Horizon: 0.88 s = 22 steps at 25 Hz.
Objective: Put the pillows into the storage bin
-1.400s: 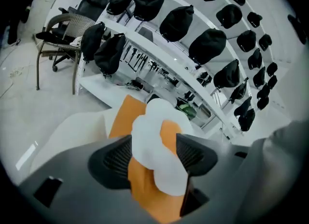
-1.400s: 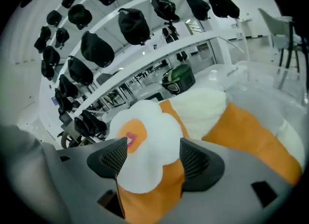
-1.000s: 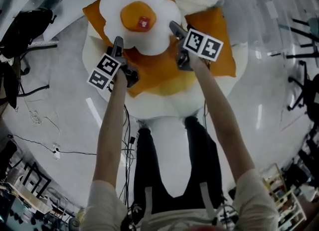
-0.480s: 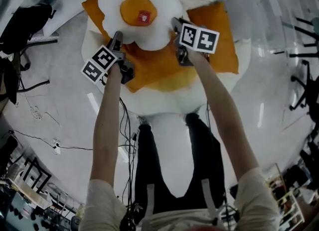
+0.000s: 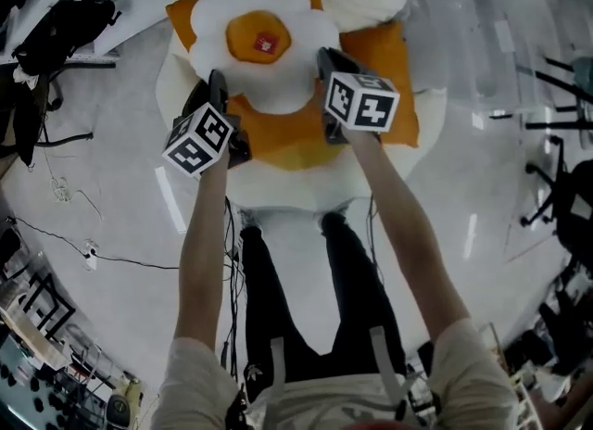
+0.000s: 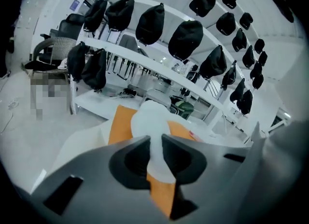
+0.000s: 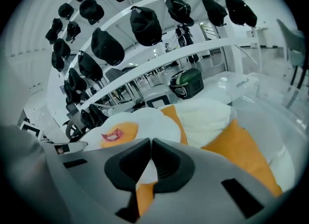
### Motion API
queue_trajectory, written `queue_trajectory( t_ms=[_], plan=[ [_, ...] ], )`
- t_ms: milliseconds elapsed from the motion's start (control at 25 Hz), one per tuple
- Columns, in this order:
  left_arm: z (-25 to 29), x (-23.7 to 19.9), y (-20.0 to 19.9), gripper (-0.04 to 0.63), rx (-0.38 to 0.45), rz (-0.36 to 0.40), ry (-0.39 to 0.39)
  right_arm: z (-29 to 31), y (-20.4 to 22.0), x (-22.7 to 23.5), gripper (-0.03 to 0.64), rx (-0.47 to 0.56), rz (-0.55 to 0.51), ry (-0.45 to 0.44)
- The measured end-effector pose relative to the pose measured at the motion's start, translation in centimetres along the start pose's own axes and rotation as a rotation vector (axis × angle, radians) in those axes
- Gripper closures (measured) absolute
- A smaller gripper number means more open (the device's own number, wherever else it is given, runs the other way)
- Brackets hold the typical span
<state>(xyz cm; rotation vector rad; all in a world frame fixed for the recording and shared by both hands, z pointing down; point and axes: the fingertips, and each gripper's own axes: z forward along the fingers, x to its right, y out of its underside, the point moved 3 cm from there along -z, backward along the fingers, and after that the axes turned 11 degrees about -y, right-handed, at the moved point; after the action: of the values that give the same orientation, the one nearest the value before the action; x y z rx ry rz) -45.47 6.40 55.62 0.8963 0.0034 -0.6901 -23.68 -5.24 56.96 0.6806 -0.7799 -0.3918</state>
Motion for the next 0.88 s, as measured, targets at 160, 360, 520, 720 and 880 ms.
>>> queue_trajectory(
  t_ms=[160,360,520,720,880],
  plan=[
    [-5.3,1.0,0.8,0.534,0.063,-0.028,-0.056,-4.5,-0.1,-2.0,0.600,0.001,-0.053,-0.052],
    [-9.8,2.5,0.8,0.537,0.150,-0.003,-0.027,-8.2,-1.2,-3.2,0.600,0.023,-0.127,-0.104],
    [-12.6,4.1,0.1,0.537,0.235,0.004,0.002,-10.7,-2.2,-3.7,0.600,0.062,-0.129,-0.121],
    [-16.2,5.4,-0.1,0.537,0.279,0.058,0.049,-13.7,-2.7,-4.8,0.600,0.136,-0.104,-0.108],
    [-17.0,5.5,0.4,0.538,0.307,0.121,0.025,-14.2,-2.0,-5.1,0.600,0.184,-0.120,-0.116]
  ],
)
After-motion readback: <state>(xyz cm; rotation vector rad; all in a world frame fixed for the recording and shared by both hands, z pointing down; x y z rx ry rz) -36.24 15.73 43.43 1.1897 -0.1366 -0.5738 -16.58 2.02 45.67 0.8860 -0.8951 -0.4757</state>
